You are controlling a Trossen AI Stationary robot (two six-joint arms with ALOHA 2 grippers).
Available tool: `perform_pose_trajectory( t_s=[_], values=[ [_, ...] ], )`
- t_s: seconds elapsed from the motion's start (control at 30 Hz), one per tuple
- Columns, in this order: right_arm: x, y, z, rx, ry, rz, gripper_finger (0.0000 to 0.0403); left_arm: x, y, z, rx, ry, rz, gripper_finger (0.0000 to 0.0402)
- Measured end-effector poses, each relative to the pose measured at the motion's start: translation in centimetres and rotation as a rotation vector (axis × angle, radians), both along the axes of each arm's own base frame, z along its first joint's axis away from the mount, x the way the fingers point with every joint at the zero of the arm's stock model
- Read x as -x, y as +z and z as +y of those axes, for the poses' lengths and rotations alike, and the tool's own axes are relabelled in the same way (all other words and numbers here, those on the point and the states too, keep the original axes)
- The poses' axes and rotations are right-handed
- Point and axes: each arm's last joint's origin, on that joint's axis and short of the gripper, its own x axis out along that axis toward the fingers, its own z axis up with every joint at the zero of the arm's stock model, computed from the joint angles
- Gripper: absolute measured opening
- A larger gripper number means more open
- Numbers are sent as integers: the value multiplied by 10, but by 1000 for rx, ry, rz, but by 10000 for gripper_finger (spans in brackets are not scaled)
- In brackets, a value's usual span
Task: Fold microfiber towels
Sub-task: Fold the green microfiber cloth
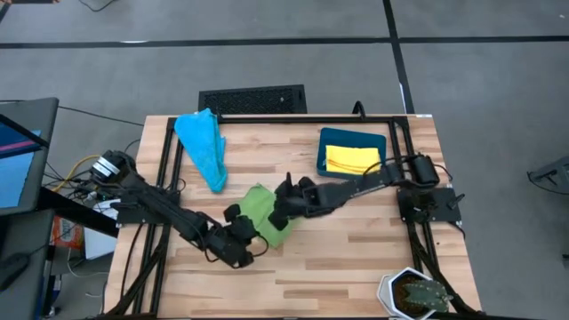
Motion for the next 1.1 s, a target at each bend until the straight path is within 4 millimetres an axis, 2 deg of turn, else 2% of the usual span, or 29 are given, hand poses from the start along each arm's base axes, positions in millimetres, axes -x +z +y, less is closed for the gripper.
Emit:
perform_pose_trajectory(
  t_s=[0.07, 0.13, 0.23, 0.3, 0.5, 0.67, 0.8, 0.97, 1.1],
  values=[
    [0, 0, 21, -14, 44, -35, 248, 0, 1, -4, -38, 8, -35, 0],
    [4, -6, 44, -18, 86, -35, 248, -4, -7, -5, -57, 7, -31, 0],
    [3, -25, 74, -25, 129, -69, 248, -10, -23, -5, -85, 10, 4, 0],
    [-2, -37, 86, -26, 150, -103, 248, -17, -35, -6, -88, -1, 20, 0],
    [-10, -77, 88, -34, 130, -72, 248, -23, -58, -4, -109, -41, 94, 0],
    [-9, -81, 90, -82, 161, -36, 248, -23, -70, -3, -86, -17, 141, 0],
    [-2, -65, 97, -103, 188, -43, 248, -23, -71, 0, -105, -20, 163, 0],
    [13, -10, 93, -79, 187, -92, 248, -25, -62, 3, -107, -42, 145, 0],
    [32, 24, 82, -12, 153, -75, 248, -24, -47, 6, -79, -48, 106, 0]
  ],
)
